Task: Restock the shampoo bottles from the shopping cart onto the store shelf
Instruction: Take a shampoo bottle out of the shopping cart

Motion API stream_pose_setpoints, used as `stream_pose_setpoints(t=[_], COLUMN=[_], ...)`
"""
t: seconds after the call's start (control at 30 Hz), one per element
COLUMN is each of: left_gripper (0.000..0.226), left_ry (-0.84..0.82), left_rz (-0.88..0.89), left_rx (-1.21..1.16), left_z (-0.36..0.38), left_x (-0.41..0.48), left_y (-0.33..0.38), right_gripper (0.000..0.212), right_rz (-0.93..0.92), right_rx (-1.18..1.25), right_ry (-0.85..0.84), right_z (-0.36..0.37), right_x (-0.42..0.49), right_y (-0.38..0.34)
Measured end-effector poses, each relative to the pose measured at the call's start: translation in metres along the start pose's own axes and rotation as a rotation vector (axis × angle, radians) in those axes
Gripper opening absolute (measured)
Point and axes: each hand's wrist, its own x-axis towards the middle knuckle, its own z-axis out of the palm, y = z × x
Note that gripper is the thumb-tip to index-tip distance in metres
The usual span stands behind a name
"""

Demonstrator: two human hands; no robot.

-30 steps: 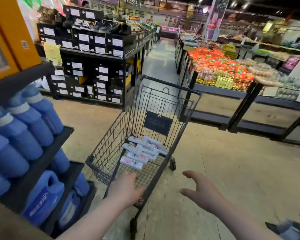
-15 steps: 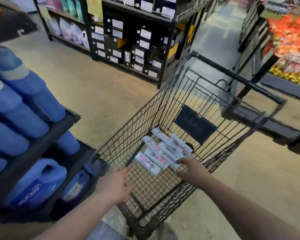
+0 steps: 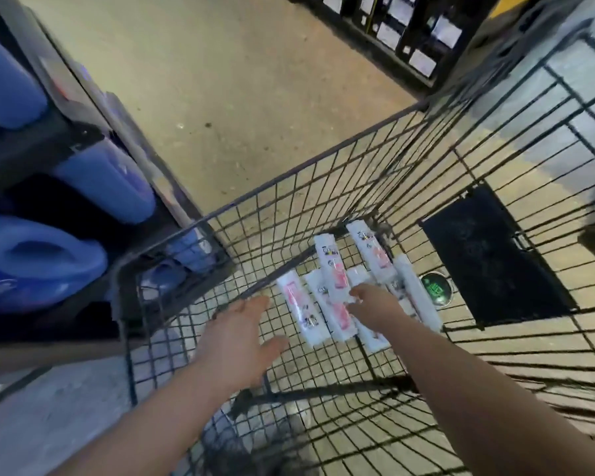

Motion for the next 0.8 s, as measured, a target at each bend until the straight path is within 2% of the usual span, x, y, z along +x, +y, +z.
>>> stream_pose_setpoints(t=[0.23, 0.33, 0.47, 0.57, 0.8], left_gripper=[0.064, 0.063, 0.063, 0.064, 0.062], left_ry=[0.035, 0.054, 0.068, 0.055, 0.056], left_rz=[-0.101, -0.132, -0.165, -0.173, -0.186], left_rx=[-0.078, -0.114, -0.145, -0.158, -0.219], left_z=[0.032, 0.044, 0.058, 0.062, 0.057], left_x=[0.053, 0.065, 0.074, 0.075, 0.071], left_y=[-0.008, -0.018, -0.028, -0.033, -0.042], right_gripper=[0.04, 0.038, 0.043, 0.053, 0.054], right_rz=[-0.017, 0.025, 0.138, 0.223, 0.308], right_rx=[-0.014, 0.073, 0.07, 0.104, 0.42], right_ry=[0.046, 0.095, 0.186, 0.157, 0.125], right_z=[0.029, 0.044, 0.058, 0.059, 0.058], right_x=[0.089, 0.12, 0.145, 0.157, 0.165], right_y=[0.007, 0.001, -0.003, -0.004, -0.019])
